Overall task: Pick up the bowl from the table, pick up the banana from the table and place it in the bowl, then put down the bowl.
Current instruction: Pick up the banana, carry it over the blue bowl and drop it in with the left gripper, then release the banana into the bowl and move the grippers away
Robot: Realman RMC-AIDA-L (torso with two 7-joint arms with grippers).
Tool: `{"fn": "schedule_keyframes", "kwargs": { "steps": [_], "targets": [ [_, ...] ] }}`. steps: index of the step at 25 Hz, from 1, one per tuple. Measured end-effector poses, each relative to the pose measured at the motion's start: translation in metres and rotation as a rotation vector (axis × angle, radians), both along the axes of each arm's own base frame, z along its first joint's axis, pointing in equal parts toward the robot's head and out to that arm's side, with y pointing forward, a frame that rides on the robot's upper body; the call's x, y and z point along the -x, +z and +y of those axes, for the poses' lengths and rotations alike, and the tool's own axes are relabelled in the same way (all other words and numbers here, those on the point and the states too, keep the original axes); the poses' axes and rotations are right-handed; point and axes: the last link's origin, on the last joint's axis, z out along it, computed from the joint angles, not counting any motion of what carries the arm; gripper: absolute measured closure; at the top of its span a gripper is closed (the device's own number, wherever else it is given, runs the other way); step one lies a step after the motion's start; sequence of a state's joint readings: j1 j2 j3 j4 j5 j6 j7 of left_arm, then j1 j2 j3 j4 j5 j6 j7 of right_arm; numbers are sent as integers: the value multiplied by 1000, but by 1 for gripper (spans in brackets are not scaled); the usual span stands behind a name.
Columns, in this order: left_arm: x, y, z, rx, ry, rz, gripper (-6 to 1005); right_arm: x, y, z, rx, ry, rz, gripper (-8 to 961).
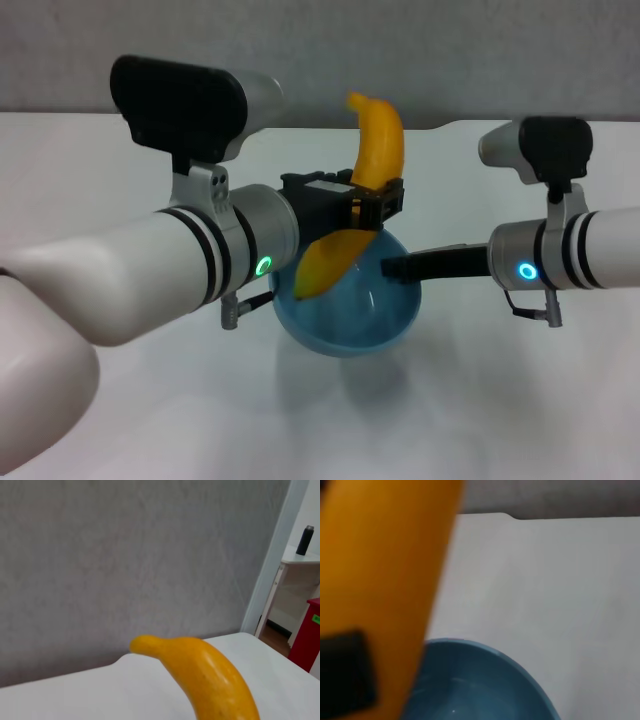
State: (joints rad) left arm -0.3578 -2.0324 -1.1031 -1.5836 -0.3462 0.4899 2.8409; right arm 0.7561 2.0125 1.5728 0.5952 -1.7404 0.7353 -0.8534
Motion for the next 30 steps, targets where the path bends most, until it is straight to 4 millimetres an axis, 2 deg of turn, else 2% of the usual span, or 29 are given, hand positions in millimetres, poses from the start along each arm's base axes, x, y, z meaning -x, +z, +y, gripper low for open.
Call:
{"fn": "schedule_keyframes", "kwargs": {
  "steps": [7,20,28,30],
  "targets": [
    [9,-9,5,14,20,7,348,4,1,1,4,12,4,918],
    [21,-13,5,9,20,55,285,-7,5,-2,-5,-18,9,919],
    [21,-4,8,-29,14,47,94,-14,7,-3,-6,-35,1,919],
    [24,1,10,-57,7,53,90,-15,8,-3,-7,-38,0,918]
  ]
}}
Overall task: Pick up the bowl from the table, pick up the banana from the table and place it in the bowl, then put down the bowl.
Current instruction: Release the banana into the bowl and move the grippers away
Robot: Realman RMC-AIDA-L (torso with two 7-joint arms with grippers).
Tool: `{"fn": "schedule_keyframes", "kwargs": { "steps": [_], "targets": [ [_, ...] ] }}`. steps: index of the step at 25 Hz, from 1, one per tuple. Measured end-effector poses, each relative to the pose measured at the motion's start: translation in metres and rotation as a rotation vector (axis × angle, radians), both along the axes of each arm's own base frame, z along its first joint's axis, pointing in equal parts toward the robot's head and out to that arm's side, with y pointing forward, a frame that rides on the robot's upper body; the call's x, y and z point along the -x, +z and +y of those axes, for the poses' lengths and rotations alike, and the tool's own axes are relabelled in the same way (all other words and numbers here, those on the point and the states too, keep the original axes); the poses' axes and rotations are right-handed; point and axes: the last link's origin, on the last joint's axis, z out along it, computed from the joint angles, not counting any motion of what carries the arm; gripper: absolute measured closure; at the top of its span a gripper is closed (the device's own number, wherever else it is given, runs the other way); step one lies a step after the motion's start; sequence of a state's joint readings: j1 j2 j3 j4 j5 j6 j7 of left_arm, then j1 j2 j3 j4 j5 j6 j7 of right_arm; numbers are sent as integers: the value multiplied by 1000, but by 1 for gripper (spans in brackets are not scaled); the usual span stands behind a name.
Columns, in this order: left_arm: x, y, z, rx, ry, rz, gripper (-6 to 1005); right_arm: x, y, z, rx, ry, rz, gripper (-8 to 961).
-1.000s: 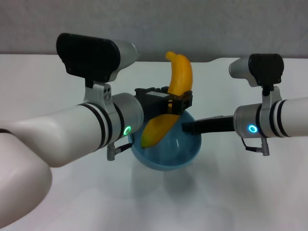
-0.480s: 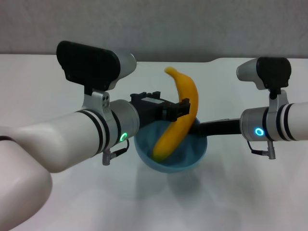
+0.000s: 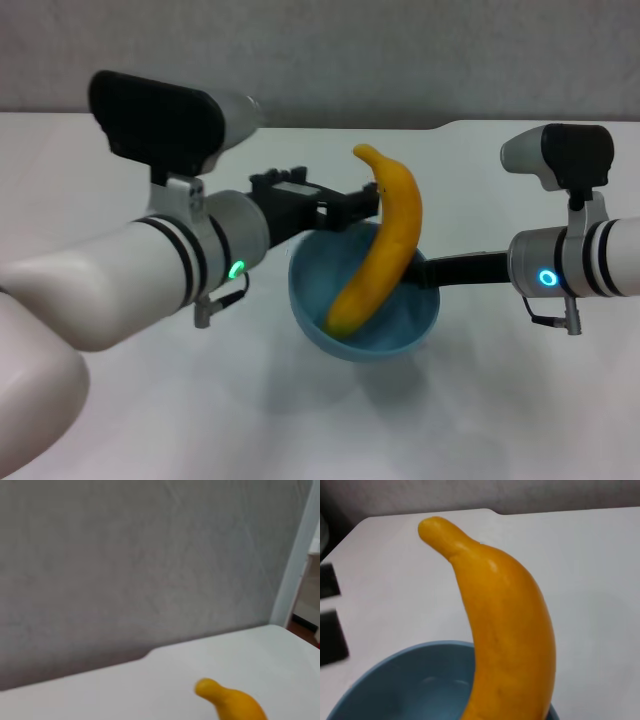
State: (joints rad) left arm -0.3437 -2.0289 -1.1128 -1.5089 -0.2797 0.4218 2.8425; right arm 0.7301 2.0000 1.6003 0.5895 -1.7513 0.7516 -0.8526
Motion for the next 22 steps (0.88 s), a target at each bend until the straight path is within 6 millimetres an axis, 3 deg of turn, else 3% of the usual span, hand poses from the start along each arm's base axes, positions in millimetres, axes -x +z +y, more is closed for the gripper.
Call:
{"fn": "schedule_keyframes", "kwargs": {
  "steps": [7,15,22],
  "targets": [
    [15,22,12,-117,-15,38,81,-4,3,0,-1,-6,-10,918],
    [55,41,23,-264,-57,113,86,-14,14,3,0,-30,-49,919],
    [85,44,41,-304,-42,142,91,-18,23,18,-4,-46,-102,918]
  ]
}}
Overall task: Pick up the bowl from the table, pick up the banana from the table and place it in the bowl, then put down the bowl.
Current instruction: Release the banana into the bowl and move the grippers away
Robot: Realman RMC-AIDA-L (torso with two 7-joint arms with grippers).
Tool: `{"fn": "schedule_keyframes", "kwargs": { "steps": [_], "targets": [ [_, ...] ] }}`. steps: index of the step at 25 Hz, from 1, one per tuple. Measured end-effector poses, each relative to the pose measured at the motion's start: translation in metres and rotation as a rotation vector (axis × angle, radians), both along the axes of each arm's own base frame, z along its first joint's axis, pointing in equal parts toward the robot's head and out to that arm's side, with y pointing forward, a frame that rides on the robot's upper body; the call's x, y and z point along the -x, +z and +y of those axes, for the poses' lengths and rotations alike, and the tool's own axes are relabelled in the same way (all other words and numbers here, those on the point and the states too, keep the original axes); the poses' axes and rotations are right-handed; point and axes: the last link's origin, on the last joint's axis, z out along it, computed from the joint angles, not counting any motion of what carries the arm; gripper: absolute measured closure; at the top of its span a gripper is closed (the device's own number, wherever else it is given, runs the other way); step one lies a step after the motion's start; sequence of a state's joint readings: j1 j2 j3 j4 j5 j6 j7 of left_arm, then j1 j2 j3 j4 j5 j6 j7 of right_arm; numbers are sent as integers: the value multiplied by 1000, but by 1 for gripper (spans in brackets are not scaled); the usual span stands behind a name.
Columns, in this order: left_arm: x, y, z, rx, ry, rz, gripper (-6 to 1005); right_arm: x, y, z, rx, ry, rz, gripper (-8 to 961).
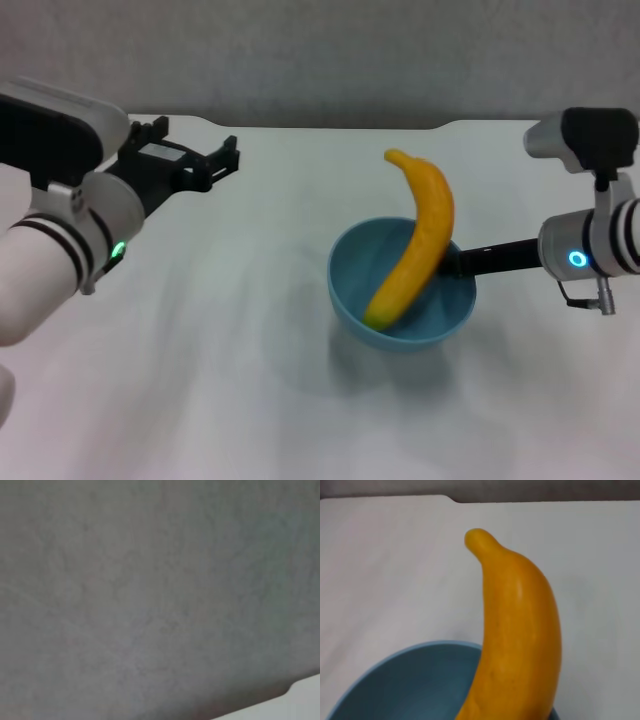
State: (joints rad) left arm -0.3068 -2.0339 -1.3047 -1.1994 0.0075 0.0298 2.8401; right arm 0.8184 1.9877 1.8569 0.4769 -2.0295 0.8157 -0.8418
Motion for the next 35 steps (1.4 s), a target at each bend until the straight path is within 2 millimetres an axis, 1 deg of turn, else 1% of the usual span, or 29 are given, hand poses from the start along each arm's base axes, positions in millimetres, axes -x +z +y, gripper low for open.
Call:
{"fn": "schedule_keyframes", "kwargs": {
  "steps": [5,10,13,17,20,25,30,35],
  "targets": [
    [22,8,6,-49,-19,36,91,9,-9,0,34,30,-14,918],
    [33,15,7,-82,-33,26,91,8,-19,-7,75,34,-31,918],
    [43,19,10,-97,-15,24,91,6,-20,-8,74,31,-34,918],
    [58,19,13,-98,26,26,91,4,-20,-9,69,30,-36,919],
    [58,17,12,-96,21,26,91,1,-21,-11,74,20,-34,919],
    [57,17,10,-95,16,21,91,-12,-26,-19,99,-25,-45,919],
    [60,16,9,-95,22,19,91,-14,-24,-18,87,-33,-46,919],
    [59,15,8,-94,20,12,91,-14,-23,-15,69,-30,-51,872]
  ]
}}
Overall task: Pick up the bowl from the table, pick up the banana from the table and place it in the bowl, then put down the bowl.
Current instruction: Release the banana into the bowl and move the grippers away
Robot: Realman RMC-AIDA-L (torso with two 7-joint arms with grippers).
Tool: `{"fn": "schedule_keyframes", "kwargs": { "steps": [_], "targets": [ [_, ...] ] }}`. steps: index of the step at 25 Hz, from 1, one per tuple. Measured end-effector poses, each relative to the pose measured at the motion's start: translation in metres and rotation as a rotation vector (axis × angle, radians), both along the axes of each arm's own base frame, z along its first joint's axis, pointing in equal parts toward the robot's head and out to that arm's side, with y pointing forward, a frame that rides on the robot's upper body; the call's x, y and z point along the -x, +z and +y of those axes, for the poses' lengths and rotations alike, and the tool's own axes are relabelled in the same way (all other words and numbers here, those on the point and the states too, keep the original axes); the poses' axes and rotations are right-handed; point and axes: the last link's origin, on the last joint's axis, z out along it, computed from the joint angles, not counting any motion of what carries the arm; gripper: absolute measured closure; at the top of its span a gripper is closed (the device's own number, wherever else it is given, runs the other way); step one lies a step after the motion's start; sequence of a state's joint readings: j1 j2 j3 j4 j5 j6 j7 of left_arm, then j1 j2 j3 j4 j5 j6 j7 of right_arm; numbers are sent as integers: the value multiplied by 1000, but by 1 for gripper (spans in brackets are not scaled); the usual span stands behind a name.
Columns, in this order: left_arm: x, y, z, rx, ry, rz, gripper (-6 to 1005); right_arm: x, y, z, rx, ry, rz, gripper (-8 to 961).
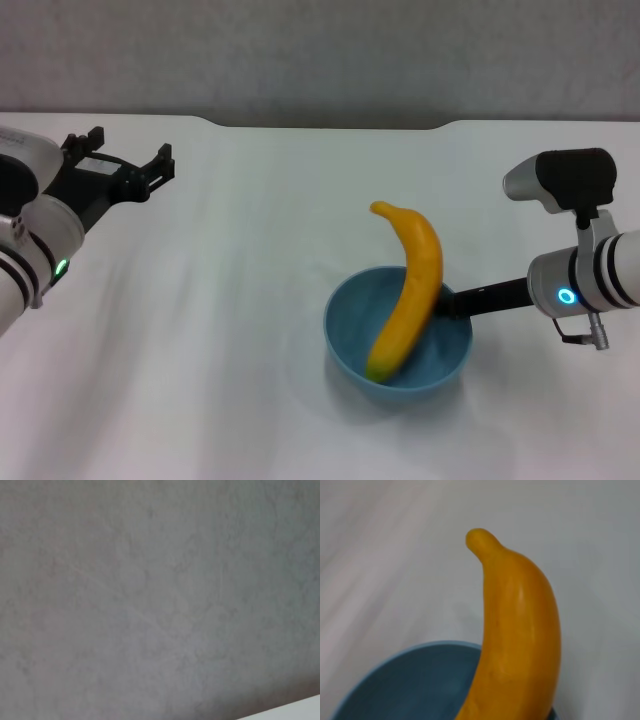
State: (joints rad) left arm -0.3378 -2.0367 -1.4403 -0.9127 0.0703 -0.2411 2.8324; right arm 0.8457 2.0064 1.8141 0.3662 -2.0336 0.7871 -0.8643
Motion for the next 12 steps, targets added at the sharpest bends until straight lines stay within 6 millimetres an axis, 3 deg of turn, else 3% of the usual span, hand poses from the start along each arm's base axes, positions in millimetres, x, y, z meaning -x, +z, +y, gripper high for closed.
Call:
{"fn": "schedule_keyframes", "kwargs": {
  "steps": [9,12],
  "targets": [
    [7,0,-6,-1,16,-13,91,1,7,5,-54,34,-3,787],
    [9,0,-6,-1,19,-14,91,2,11,1,-56,63,6,654]
  ]
}}
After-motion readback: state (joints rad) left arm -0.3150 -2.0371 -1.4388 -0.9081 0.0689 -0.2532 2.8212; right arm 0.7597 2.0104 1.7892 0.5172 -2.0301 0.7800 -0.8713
